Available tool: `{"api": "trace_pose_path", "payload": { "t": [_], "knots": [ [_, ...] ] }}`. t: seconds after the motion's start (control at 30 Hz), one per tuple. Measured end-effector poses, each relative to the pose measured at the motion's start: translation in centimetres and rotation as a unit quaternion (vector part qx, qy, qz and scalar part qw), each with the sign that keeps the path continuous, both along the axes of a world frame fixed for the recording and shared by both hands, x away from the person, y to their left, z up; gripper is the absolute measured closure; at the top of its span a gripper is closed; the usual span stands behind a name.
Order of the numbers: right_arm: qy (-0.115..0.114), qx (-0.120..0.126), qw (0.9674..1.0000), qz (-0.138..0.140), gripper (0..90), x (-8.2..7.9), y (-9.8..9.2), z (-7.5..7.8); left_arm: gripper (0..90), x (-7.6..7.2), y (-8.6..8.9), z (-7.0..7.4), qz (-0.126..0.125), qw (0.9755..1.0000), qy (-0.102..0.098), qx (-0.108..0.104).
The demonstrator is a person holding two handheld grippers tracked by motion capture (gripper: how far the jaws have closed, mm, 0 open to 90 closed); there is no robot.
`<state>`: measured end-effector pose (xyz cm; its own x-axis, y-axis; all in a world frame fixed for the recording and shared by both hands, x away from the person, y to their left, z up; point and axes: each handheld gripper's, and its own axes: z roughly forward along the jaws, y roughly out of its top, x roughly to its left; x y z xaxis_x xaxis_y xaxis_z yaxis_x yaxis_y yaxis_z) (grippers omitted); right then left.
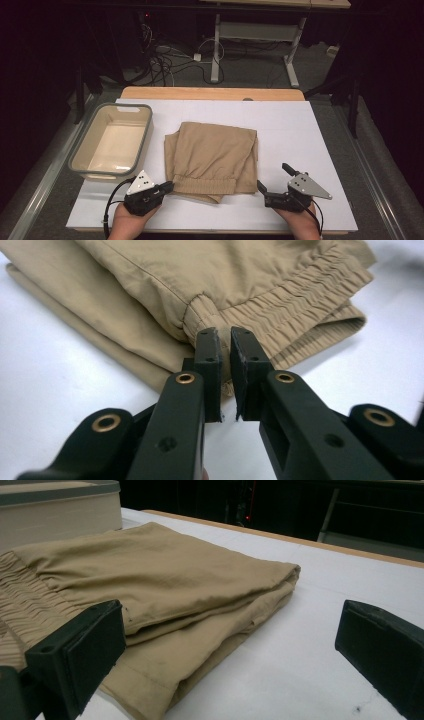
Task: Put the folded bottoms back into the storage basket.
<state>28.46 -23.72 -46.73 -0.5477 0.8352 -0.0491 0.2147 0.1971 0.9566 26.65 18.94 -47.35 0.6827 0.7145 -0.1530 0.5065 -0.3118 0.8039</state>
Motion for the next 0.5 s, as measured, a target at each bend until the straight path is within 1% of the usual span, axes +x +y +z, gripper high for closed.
{"api": "trace_pose_path", "payload": {
  "t": [0.07, 0.1, 0.13, 0.17, 0.2, 0.23, 0.27, 0.3, 0.33, 0.37, 0.4, 0.43, 0.47, 0.5],
  "knots": [
    [0.0, -0.001, 1.0, 0.003, 0.9, 0.2, 0.1, 0.0, 81.5, 0.1, -0.1, -0.4, 0.007, 0.9999, 0.007, 0.014],
    [0.0, -0.001, 1.0, 0.003, 0.9, 0.2, 0.1, 0.0, 81.1, 0.1, -0.1, -0.4, 0.007, 0.9999, 0.007, 0.014],
    [0.002, -0.002, 1.0, 0.005, 0.9, 0.4, 0.4, -0.1, 80.9, 0.2, 0.2, -0.8, 0.019, 0.9995, 0.019, 0.015],
    [0.002, -0.002, 1.0, 0.006, 0.9, 0.4, 0.5, -0.1, 80.7, 0.2, 0.2, -0.8, 0.019, 0.9995, 0.019, 0.015],
    [0.004, -0.002, 1.0, 0.008, 0.9, 0.5, 0.6, -0.1, 79.1, 0.3, 0.5, -0.9, 0.029, 0.9991, 0.027, 0.018],
    [0.002, -0.003, 1.0, 0.009, 1.0, 0.5, 0.6, -0.1, 76.4, 0.4, 0.6, -1.1, 0.033, 0.9988, 0.031, 0.018],
    [0.002, -0.003, 0.9999, 0.01, 1.1, 0.5, 0.7, -0.1, 67.2, 0.6, 0.6, -1.3, 0.041, 0.9982, 0.037, 0.021],
    [0.002, -0.003, 0.9999, 0.01, 1.1, 0.5, 0.7, -0.1, 60.2, 0.6, 0.6, -1.3, 0.041, 0.9982, 0.037, 0.021],
    [0.002, -0.005, 0.9999, 0.012, 1.2, 0.6, 0.9, -0.1, 51.1, 1.0, 0.7, -1.7, 0.057, 0.9967, 0.055, 0.02],
    [0.003, -0.005, 0.9999, 0.011, 1.2, 0.6, 0.9, -0.2, 46.8, 1.2, 0.7, -1.7, 0.063, 0.996, 0.06, 0.018],
    [0.005, -0.006, 0.9999, 0.012, 1.3, 0.7, 1.0, -0.2, 41.0, 1.3, 0.7, -1.7, 0.067, 0.9959, 0.059, 0.017],
    [0.005, -0.006, 0.9999, 0.012, 1.3, 0.7, 1.0, -0.2, 37.2, 1.3, 0.7, -1.7, 0.067, 0.9959, 0.059, 0.017],
    [0.009, -0.011, 0.9998, 0.015, 1.9, 0.8, 1.2, -0.3, 34.2, 1.4, 0.7, -1.7, 0.069, 0.9954, 0.065, 0.015],
    [0.011, -0.015, 0.9997, 0.015, 2.8, 0.8, 1.3, -0.4, 33.9, 1.4, 0.7, -1.7, 0.069, 0.9954, 0.065, 0.015]
  ]
}}
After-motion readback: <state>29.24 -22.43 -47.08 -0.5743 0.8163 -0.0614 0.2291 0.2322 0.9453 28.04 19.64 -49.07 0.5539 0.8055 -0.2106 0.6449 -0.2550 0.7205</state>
